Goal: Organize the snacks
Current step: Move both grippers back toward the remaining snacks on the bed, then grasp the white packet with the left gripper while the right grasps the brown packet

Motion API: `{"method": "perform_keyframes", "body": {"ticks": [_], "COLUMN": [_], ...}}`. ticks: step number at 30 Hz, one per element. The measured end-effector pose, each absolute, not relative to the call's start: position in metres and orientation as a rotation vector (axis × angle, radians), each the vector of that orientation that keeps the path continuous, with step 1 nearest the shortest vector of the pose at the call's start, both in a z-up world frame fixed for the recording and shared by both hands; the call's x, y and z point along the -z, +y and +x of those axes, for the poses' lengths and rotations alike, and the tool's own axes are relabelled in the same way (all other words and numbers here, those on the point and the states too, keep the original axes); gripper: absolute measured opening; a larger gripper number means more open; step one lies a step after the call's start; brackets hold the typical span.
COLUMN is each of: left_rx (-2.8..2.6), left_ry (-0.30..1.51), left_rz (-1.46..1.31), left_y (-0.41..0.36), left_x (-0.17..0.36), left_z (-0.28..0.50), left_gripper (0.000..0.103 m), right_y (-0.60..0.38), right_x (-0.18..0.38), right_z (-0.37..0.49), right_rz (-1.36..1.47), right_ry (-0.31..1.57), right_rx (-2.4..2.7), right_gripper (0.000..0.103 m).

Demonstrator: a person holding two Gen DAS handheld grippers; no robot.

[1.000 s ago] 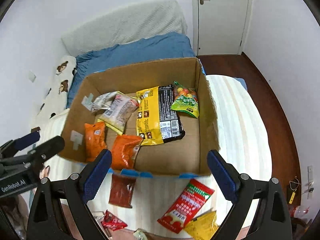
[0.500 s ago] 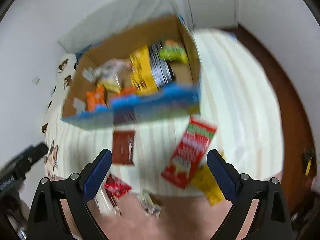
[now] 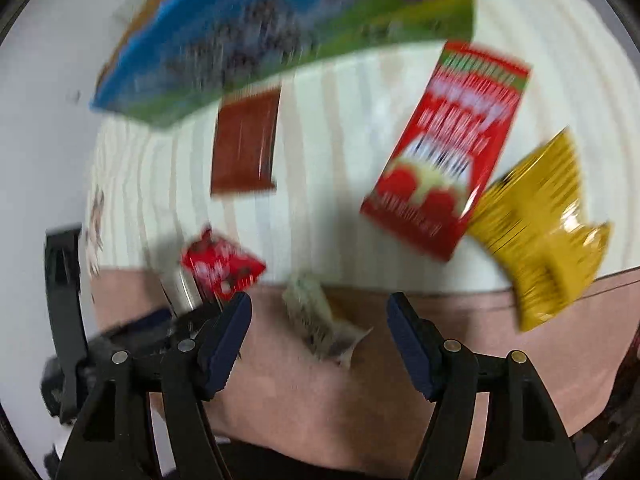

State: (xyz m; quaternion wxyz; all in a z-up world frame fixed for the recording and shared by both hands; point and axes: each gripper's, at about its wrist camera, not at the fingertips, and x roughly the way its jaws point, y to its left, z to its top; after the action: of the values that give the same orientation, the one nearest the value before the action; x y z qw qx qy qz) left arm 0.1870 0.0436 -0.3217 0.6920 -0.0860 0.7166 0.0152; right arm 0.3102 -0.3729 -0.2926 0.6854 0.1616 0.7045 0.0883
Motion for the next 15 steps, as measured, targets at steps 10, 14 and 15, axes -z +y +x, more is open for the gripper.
{"method": "perform_keyframes", "body": {"ticks": [10,14,15], "left_rx": [-0.085,-0.118,-0.128], "left_ry": [1.577,1.567,1.558], "left_rz": [-0.159,-0.196,-0.192], "left_y": [0.067,0.078,0.082], "left_x": [0.323,0.323,0.32], "left_z": [0.165,0.166,0.168], "left_gripper": [0.053,0.053,0.053], "right_y": [-0.352,-0.369,-0.367], "right_x": [0.311,0.293,0.292], "right_z": [0.298,0.324,0.333], "right_rz": [0.41,0.481,0.486], "right_ry": [1.658,1.537,1.518], "right_rx": [-0.301,-0.206,-0.199], "right_gripper": [0.063,0.077,0.077]}}
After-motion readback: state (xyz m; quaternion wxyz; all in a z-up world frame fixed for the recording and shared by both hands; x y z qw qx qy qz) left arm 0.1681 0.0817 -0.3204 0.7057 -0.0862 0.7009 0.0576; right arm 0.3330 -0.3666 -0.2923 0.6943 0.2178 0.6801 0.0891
